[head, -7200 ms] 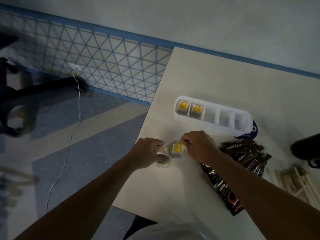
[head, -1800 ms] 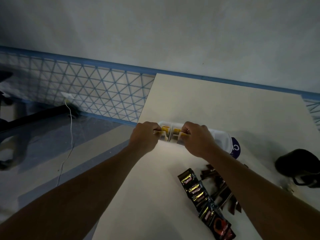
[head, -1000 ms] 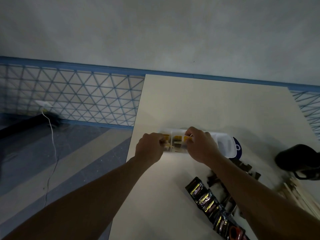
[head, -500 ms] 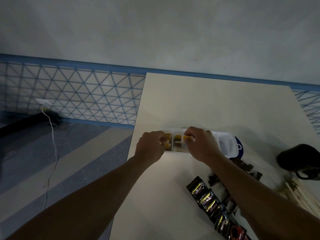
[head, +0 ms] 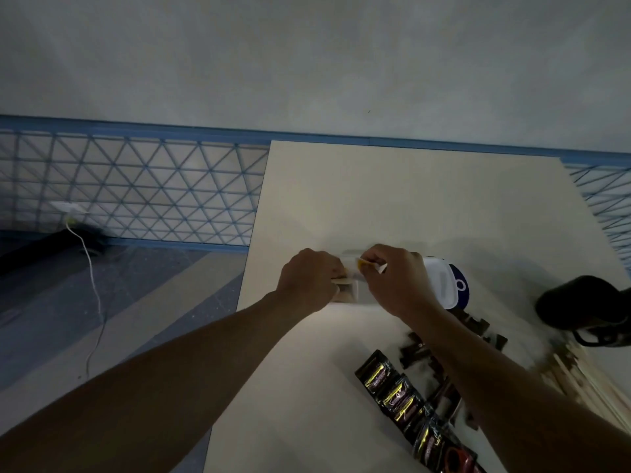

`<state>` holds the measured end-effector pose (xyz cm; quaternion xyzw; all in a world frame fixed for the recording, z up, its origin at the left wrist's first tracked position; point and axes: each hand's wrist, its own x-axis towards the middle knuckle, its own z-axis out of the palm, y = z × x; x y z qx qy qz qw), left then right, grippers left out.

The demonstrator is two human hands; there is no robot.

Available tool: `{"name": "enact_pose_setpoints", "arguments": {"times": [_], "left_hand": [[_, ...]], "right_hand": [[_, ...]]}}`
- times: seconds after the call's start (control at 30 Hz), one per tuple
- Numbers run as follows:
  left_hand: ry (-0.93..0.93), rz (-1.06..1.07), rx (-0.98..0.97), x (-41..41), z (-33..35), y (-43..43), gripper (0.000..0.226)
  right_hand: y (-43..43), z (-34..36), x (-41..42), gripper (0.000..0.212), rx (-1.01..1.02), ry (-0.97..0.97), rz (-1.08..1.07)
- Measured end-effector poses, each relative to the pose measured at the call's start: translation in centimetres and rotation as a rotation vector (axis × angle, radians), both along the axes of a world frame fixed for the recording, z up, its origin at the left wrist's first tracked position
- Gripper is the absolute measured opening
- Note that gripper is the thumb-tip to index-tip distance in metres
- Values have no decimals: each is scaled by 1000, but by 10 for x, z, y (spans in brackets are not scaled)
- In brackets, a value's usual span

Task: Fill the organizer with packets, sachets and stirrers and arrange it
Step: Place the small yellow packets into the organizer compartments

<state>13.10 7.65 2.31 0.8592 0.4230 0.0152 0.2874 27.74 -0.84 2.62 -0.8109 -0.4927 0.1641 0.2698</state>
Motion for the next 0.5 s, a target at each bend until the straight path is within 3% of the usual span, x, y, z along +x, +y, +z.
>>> {"name": "enact_pose_setpoints", "arguments": {"times": [0.17,0.5], "left_hand": [[83,15,57,10,-10,-6,26],[-32,93,102,3,-11,-1,19]], "right_hand": [[0,2,3,6,50,76,-25],[10,0,5,10,26,86,21]]}}
